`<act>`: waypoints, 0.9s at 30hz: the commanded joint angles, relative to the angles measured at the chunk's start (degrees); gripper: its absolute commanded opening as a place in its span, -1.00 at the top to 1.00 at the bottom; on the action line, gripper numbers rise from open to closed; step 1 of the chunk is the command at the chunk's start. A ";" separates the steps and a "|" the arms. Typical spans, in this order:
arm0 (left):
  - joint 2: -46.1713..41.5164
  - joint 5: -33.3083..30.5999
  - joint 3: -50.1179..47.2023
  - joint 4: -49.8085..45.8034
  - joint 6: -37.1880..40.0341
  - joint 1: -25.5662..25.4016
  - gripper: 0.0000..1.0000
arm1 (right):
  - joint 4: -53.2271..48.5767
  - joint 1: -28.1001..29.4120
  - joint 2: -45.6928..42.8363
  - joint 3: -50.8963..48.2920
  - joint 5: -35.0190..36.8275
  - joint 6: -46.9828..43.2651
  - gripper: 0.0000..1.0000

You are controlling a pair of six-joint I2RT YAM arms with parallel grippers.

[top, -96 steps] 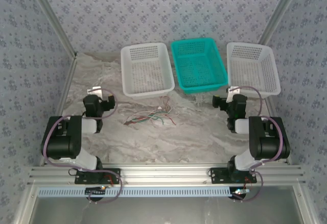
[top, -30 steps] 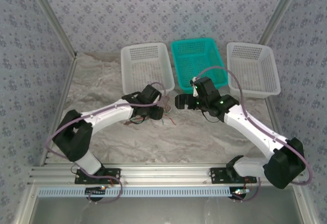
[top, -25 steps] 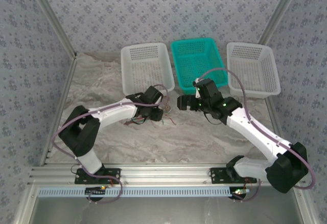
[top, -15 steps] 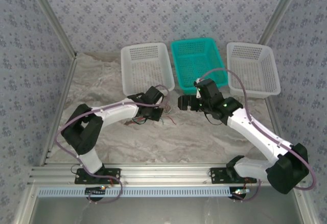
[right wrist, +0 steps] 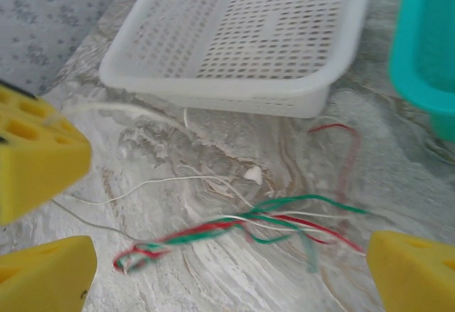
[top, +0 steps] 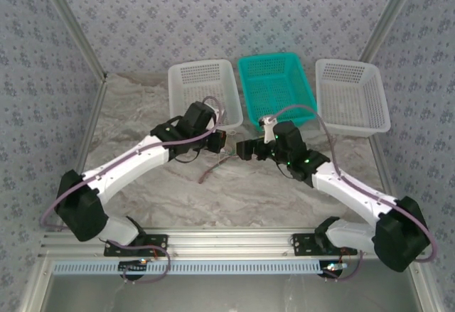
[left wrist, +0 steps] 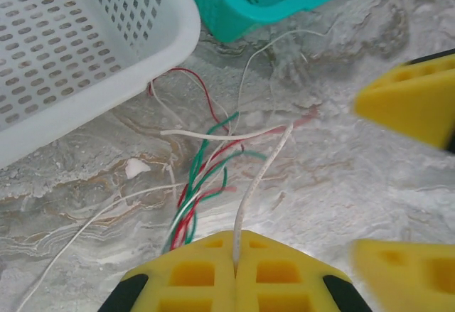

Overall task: Untangle the cables
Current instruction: Untie the cable from multiple cables.

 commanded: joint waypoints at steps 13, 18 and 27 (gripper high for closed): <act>-9.33 4.19 1.30 -0.65 -4.10 1.64 1.00 | 27.70 5.96 28.94 0.07 0.69 -7.35 -0.43; -12.78 4.09 1.11 -0.93 -3.28 3.22 1.00 | 27.03 6.11 29.41 -2.10 -0.49 -10.17 -0.53; -15.73 3.80 1.57 -3.92 -0.23 5.65 1.00 | 17.93 5.89 20.59 -2.08 -3.26 -30.07 -1.00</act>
